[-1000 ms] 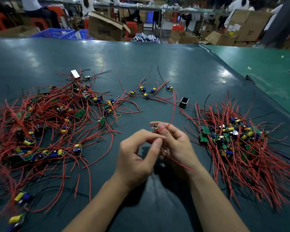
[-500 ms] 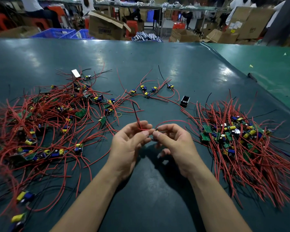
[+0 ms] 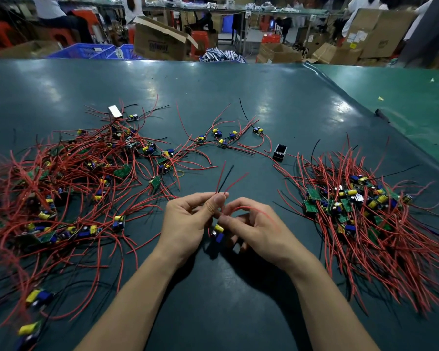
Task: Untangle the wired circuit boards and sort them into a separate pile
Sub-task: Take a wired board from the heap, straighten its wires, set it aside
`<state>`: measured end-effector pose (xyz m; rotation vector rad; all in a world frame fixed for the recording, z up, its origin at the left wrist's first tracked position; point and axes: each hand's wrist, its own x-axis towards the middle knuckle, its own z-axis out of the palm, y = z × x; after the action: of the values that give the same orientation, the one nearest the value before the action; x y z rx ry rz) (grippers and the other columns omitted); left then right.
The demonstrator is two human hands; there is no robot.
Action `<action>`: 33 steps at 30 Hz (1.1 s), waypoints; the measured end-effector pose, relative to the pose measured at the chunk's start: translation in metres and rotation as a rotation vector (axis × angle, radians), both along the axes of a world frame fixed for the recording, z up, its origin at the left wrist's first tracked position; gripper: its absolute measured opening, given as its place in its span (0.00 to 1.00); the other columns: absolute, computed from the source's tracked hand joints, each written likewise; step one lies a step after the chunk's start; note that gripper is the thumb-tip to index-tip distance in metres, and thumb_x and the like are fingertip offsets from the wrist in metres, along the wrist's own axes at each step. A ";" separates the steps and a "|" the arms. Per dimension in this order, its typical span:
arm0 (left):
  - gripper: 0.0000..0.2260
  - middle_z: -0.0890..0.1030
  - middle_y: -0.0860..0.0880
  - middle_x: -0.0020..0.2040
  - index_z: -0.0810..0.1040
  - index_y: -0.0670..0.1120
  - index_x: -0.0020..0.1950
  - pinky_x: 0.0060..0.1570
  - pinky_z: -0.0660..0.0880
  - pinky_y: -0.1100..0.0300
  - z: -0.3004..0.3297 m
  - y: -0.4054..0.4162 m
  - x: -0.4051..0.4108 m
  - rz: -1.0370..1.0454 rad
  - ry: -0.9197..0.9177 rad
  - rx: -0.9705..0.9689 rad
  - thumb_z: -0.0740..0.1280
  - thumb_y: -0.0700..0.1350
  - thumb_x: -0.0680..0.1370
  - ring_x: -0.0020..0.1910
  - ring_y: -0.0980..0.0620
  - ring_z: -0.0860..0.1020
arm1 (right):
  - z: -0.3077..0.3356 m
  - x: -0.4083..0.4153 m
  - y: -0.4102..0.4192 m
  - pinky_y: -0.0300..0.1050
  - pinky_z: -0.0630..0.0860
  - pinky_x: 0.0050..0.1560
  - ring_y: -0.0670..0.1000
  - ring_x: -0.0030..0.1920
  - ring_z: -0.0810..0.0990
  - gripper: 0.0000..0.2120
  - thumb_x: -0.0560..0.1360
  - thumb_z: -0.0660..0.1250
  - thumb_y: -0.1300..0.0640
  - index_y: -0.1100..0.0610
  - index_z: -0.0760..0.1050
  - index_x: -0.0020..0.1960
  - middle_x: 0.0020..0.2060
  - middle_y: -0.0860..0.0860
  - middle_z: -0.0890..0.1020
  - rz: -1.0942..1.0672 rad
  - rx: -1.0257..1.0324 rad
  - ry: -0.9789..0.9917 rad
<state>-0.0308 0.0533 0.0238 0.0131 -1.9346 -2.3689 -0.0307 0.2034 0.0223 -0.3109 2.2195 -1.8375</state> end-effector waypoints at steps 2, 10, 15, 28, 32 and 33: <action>0.07 0.81 0.48 0.32 0.87 0.51 0.40 0.31 0.71 0.63 0.000 0.000 0.000 0.006 0.042 -0.016 0.73 0.51 0.67 0.31 0.49 0.74 | 0.000 -0.001 0.001 0.40 0.71 0.25 0.55 0.32 0.77 0.06 0.77 0.69 0.58 0.54 0.73 0.44 0.34 0.59 0.81 -0.007 -0.019 -0.017; 0.09 0.79 0.51 0.31 0.78 0.46 0.44 0.30 0.72 0.64 0.002 -0.006 -0.008 0.194 0.023 0.261 0.67 0.51 0.73 0.32 0.52 0.82 | 0.006 -0.001 -0.003 0.39 0.68 0.20 0.54 0.24 0.79 0.09 0.80 0.66 0.59 0.56 0.66 0.45 0.37 0.58 0.86 -0.310 -0.295 -0.029; 0.14 0.83 0.46 0.44 0.79 0.43 0.51 0.36 0.79 0.62 0.000 0.005 -0.001 -0.032 -0.065 0.263 0.72 0.48 0.68 0.43 0.50 0.83 | 0.007 -0.002 -0.006 0.38 0.69 0.21 0.52 0.27 0.80 0.09 0.76 0.69 0.63 0.55 0.71 0.41 0.34 0.53 0.83 -0.453 -0.432 0.004; 0.03 0.84 0.45 0.34 0.85 0.44 0.40 0.33 0.77 0.65 0.001 0.009 0.003 -0.024 0.034 0.088 0.73 0.42 0.68 0.31 0.52 0.81 | 0.011 -0.008 0.005 0.35 0.66 0.20 0.44 0.23 0.73 0.09 0.75 0.72 0.58 0.58 0.81 0.36 0.33 0.52 0.85 -0.691 -0.482 -0.041; 0.03 0.84 0.44 0.34 0.86 0.43 0.40 0.34 0.77 0.64 0.003 0.007 0.002 -0.033 0.052 0.094 0.73 0.42 0.68 0.31 0.51 0.80 | 0.014 -0.012 0.018 0.33 0.64 0.20 0.42 0.23 0.71 0.09 0.77 0.69 0.57 0.57 0.79 0.38 0.29 0.50 0.82 -0.727 -0.674 -0.178; 0.04 0.84 0.44 0.35 0.86 0.43 0.40 0.34 0.77 0.63 0.003 0.007 0.001 -0.035 0.050 0.101 0.73 0.42 0.68 0.31 0.51 0.81 | 0.015 -0.012 0.019 0.32 0.64 0.20 0.42 0.22 0.71 0.10 0.77 0.68 0.56 0.57 0.78 0.38 0.28 0.49 0.81 -0.689 -0.731 -0.235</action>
<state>-0.0293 0.0605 0.0265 -0.0735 -1.8067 -2.4622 -0.0430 0.2226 0.0369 0.6050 1.5064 -2.8143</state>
